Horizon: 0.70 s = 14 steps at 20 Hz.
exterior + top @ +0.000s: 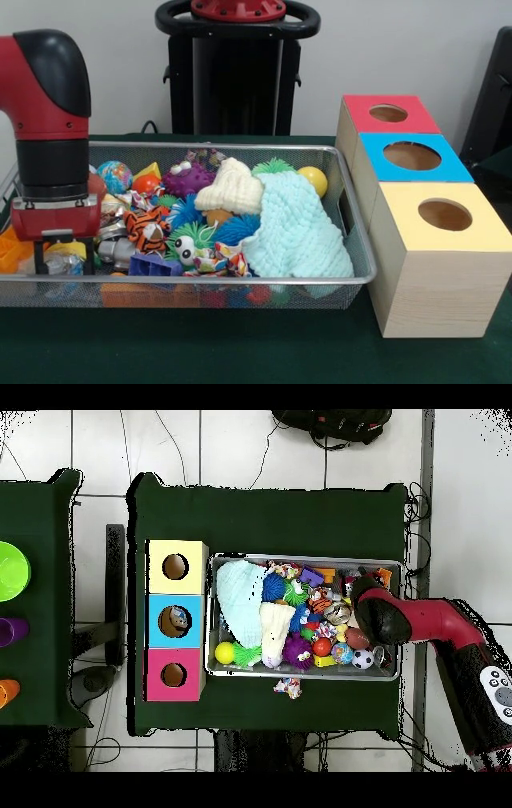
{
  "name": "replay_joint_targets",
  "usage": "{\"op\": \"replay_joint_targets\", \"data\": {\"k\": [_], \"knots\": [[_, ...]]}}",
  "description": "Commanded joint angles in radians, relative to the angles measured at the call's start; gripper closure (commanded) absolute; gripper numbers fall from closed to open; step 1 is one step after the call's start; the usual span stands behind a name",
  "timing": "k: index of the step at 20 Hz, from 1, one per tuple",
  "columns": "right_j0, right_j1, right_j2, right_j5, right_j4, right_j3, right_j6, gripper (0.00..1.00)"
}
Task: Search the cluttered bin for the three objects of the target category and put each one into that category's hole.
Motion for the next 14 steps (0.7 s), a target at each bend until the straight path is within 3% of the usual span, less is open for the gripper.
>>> {"op": "replay_joint_targets", "data": {"k": [1, 7, 8, 14], "knots": [[0.034, 0.073, -0.026, 0.101, -0.070, -0.040, -0.348, 0.00], [0.023, 0.077, -0.023, 0.107, -0.063, -0.039, -0.360, 0.00], [0.025, 0.077, -0.022, 0.115, -0.061, -0.040, -0.366, 1.00], [0.037, 0.071, -0.023, 0.138, -0.053, -0.044, -0.380, 1.00]]}}
